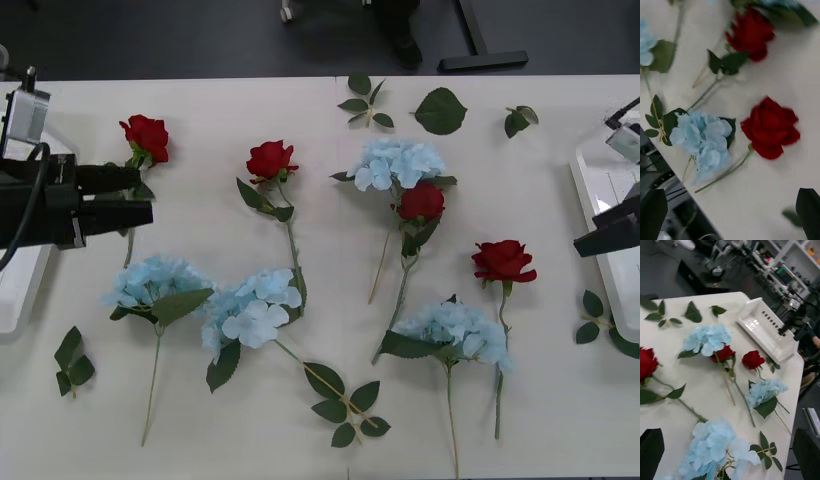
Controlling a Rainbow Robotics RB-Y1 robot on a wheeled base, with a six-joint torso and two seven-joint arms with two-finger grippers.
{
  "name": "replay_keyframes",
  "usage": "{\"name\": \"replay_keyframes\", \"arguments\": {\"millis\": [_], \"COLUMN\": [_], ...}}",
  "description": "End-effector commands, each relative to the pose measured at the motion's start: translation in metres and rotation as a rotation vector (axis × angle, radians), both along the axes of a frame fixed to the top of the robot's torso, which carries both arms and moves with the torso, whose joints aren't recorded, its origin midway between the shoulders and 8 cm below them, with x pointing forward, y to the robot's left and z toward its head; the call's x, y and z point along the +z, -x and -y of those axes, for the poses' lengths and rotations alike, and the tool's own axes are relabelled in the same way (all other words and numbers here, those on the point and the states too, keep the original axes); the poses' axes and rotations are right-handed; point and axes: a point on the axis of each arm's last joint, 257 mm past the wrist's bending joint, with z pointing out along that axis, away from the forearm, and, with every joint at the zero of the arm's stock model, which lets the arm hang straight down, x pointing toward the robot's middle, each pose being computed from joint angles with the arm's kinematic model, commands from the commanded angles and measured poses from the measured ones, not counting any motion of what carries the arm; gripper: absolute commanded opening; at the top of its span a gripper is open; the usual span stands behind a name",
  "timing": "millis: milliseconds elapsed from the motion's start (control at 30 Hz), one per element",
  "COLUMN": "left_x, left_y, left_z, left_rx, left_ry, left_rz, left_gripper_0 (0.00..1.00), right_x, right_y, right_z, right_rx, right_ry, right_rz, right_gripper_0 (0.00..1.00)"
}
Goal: Place the red flowers into the right box and the blue flowers into the left box. If a person shows an open palm, hand one flower to the person first, then continue sorting.
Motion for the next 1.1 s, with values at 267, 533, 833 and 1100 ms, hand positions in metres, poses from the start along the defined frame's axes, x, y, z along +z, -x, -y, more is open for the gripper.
{"name": "replay_keyframes", "arguments": {"millis": [267, 533, 833, 1100], "left_x": [0.020, -0.006, -0.053, -0.083], "left_y": [-0.081, -0.133, -0.176, -0.199], "left_z": [-0.063, -0.098, -0.114, -0.121], "left_rx": [0.305, 0.457, 0.544, 0.595], "left_ry": [-0.064, -0.179, -0.306, -0.412], "left_rz": [-0.151, -0.144, -0.133, -0.057], "left_gripper_0": [1.00, 1.00, 1.00, 1.00], "right_x": [-0.062, -0.104, -0.128, -0.141], "right_y": [0.017, 0.015, 0.003, -0.019], "right_z": [0.003, -0.018, -0.041, -0.053], "right_rx": [-0.348, -0.438, -0.488, -0.537], "right_ry": [0.061, 0.104, 0.123, 0.127], "right_rz": [-0.282, -0.201, -0.138, -0.062], "right_gripper_0": [1.00, 1.00, 1.00, 1.00]}}
